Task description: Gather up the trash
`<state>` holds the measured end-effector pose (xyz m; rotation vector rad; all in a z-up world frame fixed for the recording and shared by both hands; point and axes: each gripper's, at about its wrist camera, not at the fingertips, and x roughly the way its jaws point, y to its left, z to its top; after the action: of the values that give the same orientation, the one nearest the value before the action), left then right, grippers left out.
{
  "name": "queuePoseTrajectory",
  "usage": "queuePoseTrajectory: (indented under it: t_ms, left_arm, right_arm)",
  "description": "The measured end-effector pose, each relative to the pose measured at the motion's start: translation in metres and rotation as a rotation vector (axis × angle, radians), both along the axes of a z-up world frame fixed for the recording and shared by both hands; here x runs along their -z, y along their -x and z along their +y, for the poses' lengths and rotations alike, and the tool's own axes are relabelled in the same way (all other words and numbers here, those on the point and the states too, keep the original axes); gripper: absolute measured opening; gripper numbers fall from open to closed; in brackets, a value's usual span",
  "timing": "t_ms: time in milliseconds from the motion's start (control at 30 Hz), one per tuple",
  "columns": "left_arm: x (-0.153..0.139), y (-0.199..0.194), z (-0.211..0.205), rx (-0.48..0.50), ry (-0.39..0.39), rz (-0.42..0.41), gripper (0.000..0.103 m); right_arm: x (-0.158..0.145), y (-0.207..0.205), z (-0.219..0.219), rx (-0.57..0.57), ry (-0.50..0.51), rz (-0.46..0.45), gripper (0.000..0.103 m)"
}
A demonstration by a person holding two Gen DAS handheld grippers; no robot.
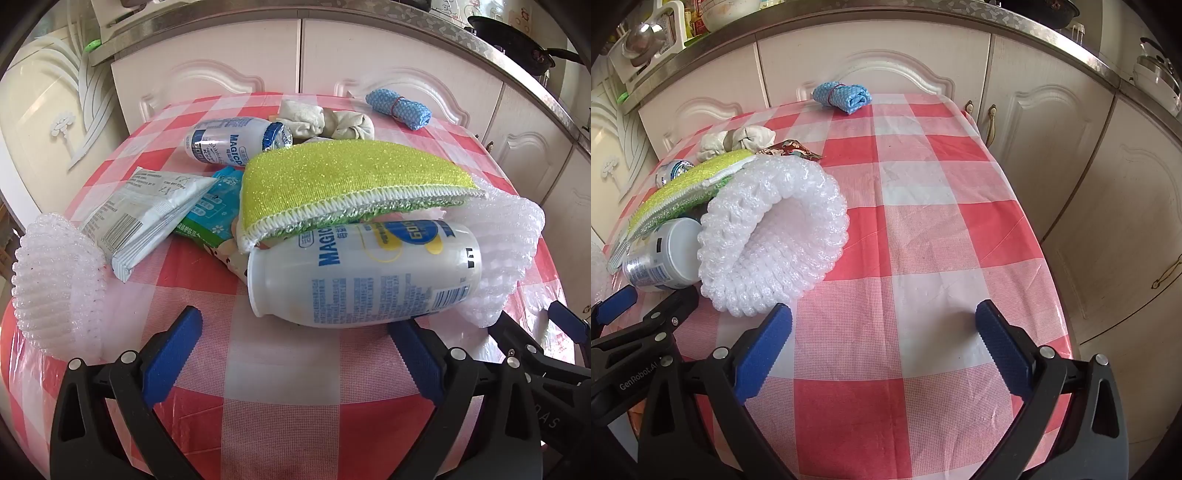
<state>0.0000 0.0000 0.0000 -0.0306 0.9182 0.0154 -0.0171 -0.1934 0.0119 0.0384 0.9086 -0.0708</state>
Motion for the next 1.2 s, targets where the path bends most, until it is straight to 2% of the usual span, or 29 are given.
queuePoseTrajectory:
  t_ms: [667, 1000, 1200]
  left_arm:
    - [0.000, 0.003, 0.000, 0.007, 0.000, 0.002, 0.098]
    - [-0.005, 0.041, 0.015, 0.027, 0.039, -0.023, 0.098]
    - [-0.024, 0.068, 0.029, 0.048, 0.063, -0.090, 0.098]
  right_arm:
    - [-0.001, 0.005, 0.001, -0.004, 0.001, 0.002, 0.100]
    - [-0.002, 0.042, 0.013, -0.021, -0.017, -0.013, 0.100]
    - [-0.020, 0.070, 0.023, -0.029, -0.016, -0.074, 0.100]
